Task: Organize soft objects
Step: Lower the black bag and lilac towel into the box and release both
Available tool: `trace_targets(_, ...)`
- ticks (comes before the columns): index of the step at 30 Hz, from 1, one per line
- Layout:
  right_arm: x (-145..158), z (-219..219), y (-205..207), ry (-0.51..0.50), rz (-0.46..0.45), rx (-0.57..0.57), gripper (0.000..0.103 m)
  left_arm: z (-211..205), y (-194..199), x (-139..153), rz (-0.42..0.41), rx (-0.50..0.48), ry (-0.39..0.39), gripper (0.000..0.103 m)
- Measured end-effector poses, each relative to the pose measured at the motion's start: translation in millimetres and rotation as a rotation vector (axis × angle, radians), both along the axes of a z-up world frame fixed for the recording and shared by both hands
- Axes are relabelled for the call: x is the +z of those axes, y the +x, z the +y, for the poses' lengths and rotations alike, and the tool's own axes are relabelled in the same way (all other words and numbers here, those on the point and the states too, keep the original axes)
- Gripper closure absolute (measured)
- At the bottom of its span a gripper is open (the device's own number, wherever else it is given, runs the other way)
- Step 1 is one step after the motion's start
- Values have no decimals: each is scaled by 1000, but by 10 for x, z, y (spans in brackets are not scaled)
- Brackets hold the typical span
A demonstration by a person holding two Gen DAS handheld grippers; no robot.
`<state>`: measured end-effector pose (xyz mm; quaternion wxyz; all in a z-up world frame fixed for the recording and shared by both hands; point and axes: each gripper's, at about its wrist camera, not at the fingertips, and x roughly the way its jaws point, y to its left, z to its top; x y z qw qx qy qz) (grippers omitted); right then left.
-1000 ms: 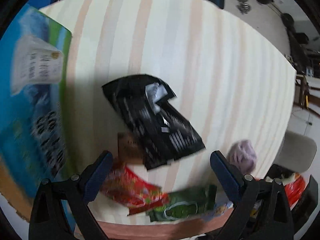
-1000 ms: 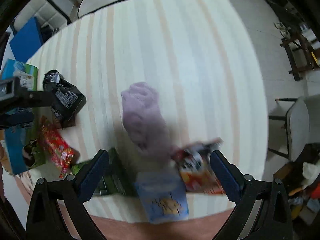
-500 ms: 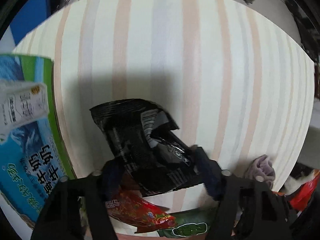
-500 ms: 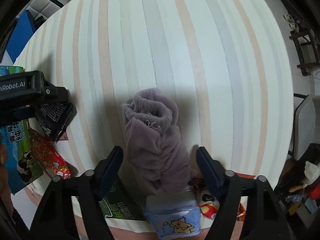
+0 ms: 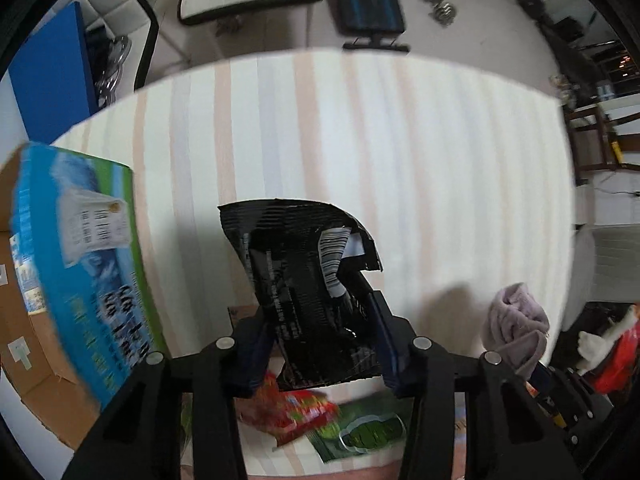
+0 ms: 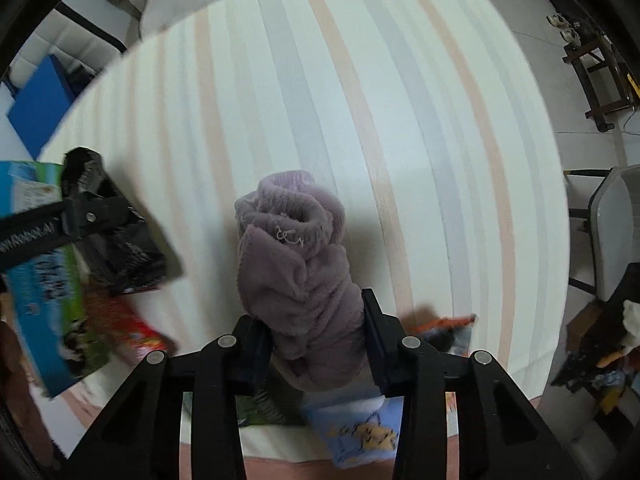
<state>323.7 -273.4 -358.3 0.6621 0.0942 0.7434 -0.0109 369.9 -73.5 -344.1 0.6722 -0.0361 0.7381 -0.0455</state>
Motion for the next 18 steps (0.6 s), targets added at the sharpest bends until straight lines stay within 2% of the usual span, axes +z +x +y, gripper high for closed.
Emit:
trace_targets(4,484,19,-159,40,-72,11,61,45,-103,611,-97,-22,-50,62)
trace_targets(8,988,217,-278,97,-142,36,61,384,-413,1197,-180,-17,-110,62)
trace_targets(11,1248,456,-354,162,-175,57,61,803,-536,1436,-225,-9,-112,62)
trace_targets(13,1412,819,-373,203,-193,80,61,1110,-650,1611,-252,7,-101,62)
trace_targets(18,1606,1725,-324,272,-217,140,61,1873,-734,1735,-289,66,-28,62)
